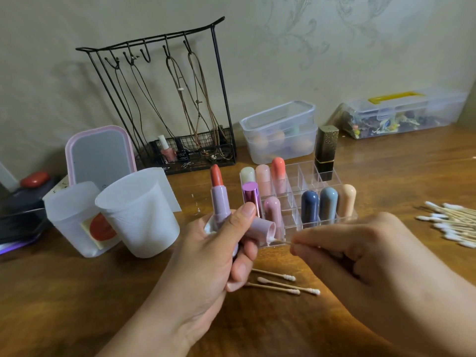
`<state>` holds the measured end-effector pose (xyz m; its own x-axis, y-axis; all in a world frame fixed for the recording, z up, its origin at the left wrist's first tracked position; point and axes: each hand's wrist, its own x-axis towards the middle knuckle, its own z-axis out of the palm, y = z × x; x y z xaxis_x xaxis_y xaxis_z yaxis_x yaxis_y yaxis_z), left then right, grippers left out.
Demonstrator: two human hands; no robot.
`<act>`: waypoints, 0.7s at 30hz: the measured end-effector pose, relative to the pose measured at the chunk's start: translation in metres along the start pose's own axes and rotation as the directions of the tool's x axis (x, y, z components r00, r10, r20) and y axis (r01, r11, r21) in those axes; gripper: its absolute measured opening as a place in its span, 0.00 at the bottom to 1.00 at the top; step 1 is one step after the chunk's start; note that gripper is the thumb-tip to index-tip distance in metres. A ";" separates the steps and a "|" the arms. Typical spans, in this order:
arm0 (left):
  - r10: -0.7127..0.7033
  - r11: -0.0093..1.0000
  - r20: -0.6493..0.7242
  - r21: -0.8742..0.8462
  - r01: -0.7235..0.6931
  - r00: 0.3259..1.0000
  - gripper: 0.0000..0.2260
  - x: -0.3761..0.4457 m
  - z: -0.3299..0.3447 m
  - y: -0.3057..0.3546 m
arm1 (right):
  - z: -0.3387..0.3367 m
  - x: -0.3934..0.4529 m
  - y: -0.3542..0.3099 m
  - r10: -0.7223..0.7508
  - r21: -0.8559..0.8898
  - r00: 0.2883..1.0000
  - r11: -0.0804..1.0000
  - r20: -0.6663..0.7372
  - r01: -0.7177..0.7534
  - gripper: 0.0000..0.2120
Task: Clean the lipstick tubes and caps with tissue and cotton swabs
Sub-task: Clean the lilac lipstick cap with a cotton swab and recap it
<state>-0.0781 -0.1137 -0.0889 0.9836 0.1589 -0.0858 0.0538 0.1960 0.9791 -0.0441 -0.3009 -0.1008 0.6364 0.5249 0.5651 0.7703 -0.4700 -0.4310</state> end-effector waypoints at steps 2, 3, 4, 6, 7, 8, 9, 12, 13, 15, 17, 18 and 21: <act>-0.020 1.000 0.014 -0.005 0.020 1.000 0.19 0.000 0.000 -0.001 | -0.002 0.001 0.001 0.009 -0.055 0.998 0.998 -0.063 -0.012 0.13; -0.022 1.000 0.019 -0.004 0.022 1.000 0.18 -0.001 0.001 -0.001 | -0.003 0.001 0.000 0.000 -0.091 0.995 0.996 -0.103 -0.010 0.11; -0.017 1.000 0.020 0.002 0.017 1.000 0.17 -0.001 0.002 -0.001 | -0.004 0.001 -0.002 -0.012 -0.117 0.991 0.993 -0.135 -0.004 0.10; -0.001 0.999 0.019 0.039 0.000 1.000 0.15 -0.002 0.004 0.000 | -0.004 0.000 -0.006 -0.044 -0.130 0.983 0.991 -0.180 0.021 0.09; 0.006 0.998 0.024 0.064 -0.007 1.000 0.15 -0.003 0.005 0.001 | -0.003 -0.002 -0.008 -0.064 -0.126 0.979 0.991 -0.195 0.040 0.10; 0.009 0.997 0.029 0.081 -0.011 1.000 0.14 -0.004 0.005 0.002 | -0.003 -0.003 -0.009 -0.083 -0.118 0.975 0.991 -0.206 0.060 0.11; 0.009 0.996 0.032 0.086 -0.012 0.999 0.14 -0.004 0.005 0.002 | -0.002 -0.004 -0.009 -0.096 -0.109 0.972 0.991 -0.215 0.073 0.11; 0.025 0.996 0.028 0.084 -0.027 0.999 0.14 -0.003 0.004 0.003 | -0.002 -0.003 -0.008 -0.099 -0.100 0.972 0.992 -0.211 0.079 0.12; 0.029 0.997 0.027 0.076 -0.031 0.999 0.14 -0.003 0.004 0.003 | -0.002 -0.002 -0.008 -0.090 -0.116 0.978 0.991 -0.190 0.069 0.12; 0.039 0.998 0.040 0.042 -0.041 0.998 0.15 -0.001 0.002 0.003 | -0.002 -0.001 -0.006 -0.062 -0.153 0.990 0.987 -0.131 0.041 0.12; 0.066 0.997 0.052 0.025 -0.067 0.996 0.14 0.000 0.002 0.002 | -0.002 -0.001 -0.006 -0.042 -0.144 0.997 0.989 -0.068 0.032 0.11; 0.082 0.996 0.049 0.016 -0.082 0.995 0.14 0.001 0.002 0.002 | -0.002 -0.001 -0.006 -0.041 -0.118 0.998 0.992 -0.039 0.037 0.11; 0.115 0.993 0.058 -0.023 -0.113 0.992 0.13 0.001 0.003 0.002 | -0.005 0.001 -0.007 -0.047 0.000 0.998 0.999 -0.046 0.047 0.13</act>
<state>-0.0762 -0.1160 -0.0868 0.9915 0.1242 0.0377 -0.0621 0.1991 0.9780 -0.0488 -0.3007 -0.0933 0.5967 0.5133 0.6169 0.7997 -0.4445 -0.4036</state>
